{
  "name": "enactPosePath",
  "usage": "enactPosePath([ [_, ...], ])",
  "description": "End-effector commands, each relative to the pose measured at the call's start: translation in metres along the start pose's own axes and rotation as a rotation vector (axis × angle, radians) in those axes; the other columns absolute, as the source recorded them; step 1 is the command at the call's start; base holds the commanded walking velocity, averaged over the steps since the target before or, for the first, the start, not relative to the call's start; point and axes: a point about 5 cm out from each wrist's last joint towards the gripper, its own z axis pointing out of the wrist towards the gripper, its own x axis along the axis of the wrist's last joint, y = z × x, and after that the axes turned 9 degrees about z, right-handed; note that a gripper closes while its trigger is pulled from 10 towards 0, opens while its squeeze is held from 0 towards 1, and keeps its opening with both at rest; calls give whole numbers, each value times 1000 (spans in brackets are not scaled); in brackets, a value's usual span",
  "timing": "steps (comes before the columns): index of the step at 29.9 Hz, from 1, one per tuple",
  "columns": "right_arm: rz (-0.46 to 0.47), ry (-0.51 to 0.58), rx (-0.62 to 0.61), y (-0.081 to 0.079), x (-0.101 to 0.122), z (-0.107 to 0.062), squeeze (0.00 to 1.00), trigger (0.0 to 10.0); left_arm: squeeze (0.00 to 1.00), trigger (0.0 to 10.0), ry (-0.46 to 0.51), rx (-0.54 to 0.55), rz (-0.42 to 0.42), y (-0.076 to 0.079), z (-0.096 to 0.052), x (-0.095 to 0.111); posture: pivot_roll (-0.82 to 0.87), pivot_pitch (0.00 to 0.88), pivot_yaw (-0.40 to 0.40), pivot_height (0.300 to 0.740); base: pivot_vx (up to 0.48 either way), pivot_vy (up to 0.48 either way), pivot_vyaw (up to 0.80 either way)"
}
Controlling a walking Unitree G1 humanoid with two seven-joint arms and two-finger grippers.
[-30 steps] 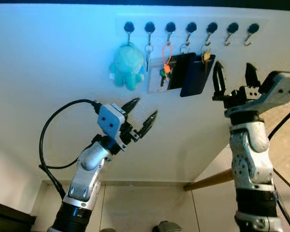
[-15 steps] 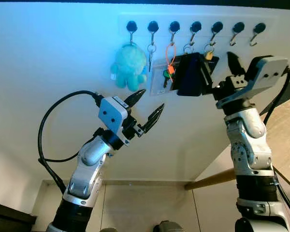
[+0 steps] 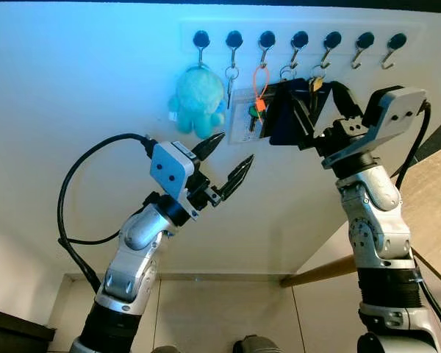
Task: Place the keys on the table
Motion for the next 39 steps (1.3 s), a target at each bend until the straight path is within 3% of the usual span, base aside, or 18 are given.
enactPosePath([
  [1,17,-44,10,-2,-7,-1,0,9882,0,10000,15,-12,-4,2,2,4,13,103,-27,740,0,0,0],
  [2,19,-47,8,-1,-7,-1,0,4549,0,10000,14,-11,-4,2,2,4,13,103,-27,740,0,0,0],
  [4,20,-49,8,0,-8,-1,0,2510,0,10000,12,-10,-3,2,2,5,13,103,-27,740,0,0,0],
  [5,20,-50,8,0,-8,-1,0,2118,0,10000,11,-8,-3,2,3,5,15,103,-28,740,0,0,0],
  [17,1,-60,-1,4,-6,2,0,2471,0,10000,10,-7,-1,1,4,5,15,103,-29,740,0,0,0],
  [19,0,-57,-4,5,-5,3,0,1451,0,10000,11,-4,1,1,4,6,16,102,-28,740,0,0,0],
  [20,0,-55,-5,5,-4,3,0,1451,0,10000,11,-3,3,1,5,6,16,102,-28,740,0,0,0],
  [21,0,-53,-6,5,-4,3,0,0,0,10000,12,-2,4,0,5,7,16,102,-28,740,0,0,0],
  [27,8,-27,-4,5,0,3,0,0,0,10000,15,1,7,-1,5,7,16,101,-28,740,0,0,0],
  [39,15,136,43,-6,26,3,0,0,0,10000,27,5,9,-3,7,11,16,103,-24,740,0,0,0],
])
